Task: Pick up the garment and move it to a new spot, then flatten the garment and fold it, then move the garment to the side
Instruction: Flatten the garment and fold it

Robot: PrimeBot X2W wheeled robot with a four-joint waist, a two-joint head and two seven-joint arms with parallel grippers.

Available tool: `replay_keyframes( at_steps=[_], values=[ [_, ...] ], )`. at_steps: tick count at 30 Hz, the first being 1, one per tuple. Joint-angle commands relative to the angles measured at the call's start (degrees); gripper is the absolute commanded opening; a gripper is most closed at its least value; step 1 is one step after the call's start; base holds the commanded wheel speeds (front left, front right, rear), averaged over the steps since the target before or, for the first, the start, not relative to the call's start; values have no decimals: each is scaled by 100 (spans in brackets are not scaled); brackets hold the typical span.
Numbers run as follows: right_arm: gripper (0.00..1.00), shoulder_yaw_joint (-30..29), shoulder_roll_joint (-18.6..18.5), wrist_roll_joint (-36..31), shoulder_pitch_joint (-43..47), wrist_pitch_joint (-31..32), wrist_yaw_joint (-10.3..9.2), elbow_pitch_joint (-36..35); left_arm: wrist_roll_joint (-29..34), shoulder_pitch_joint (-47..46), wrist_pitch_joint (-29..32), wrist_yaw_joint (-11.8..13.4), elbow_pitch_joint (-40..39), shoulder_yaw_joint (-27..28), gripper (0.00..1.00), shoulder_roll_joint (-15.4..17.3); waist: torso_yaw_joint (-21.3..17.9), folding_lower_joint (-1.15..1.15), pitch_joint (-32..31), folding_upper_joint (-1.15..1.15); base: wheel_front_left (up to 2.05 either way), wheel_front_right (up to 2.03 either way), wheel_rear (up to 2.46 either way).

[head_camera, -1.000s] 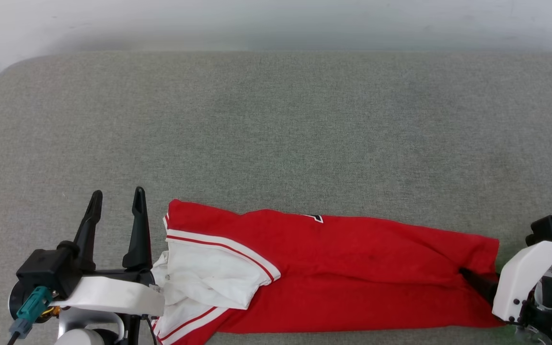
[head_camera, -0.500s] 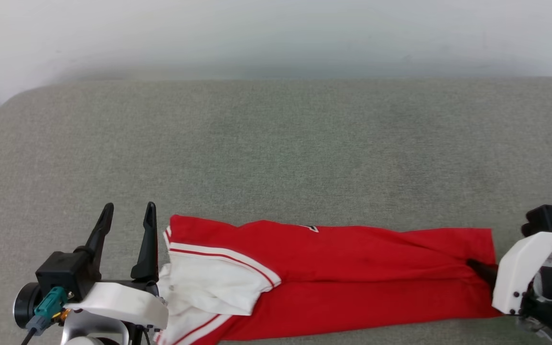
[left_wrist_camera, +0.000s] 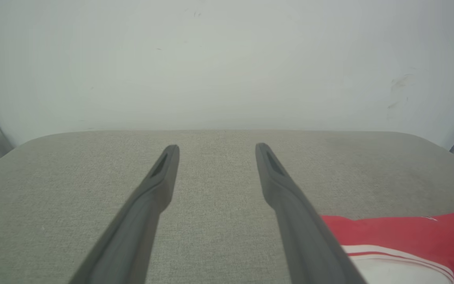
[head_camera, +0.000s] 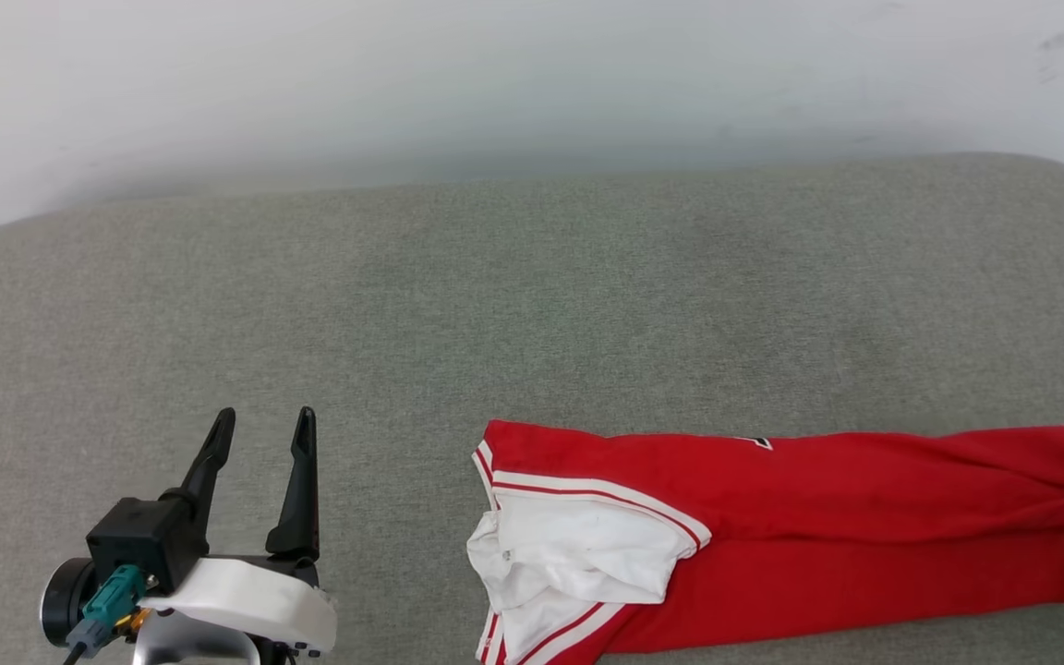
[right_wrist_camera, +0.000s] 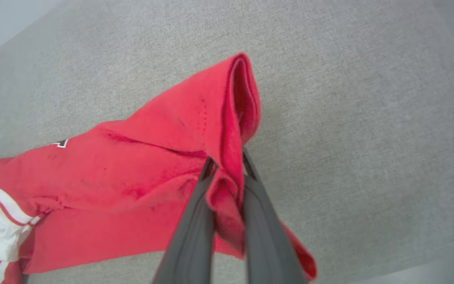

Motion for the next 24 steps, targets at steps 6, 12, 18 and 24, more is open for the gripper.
replay_keyframes(
  at_steps=[6,12,18,24],
  values=[
    [0,-23,865,1022,-72,843,-1,-358,-9,0,31,-25,10,-56,100,28,-34,0,-75,0,0,0,0],
    [0,381,1477,1993,72,1454,-1,-636,-14,-109,92,-86,16,-140,100,22,132,0,-54,0,0,0,0],
    [0,796,1706,2858,-106,1404,-1,-285,-27,-231,77,-161,64,-199,100,-21,407,0,77,0,0,0,0],
    [0,1945,1717,3853,-386,781,0,271,-31,-380,42,-233,148,-283,100,-102,675,0,258,0,0,0,0]
  ],
)
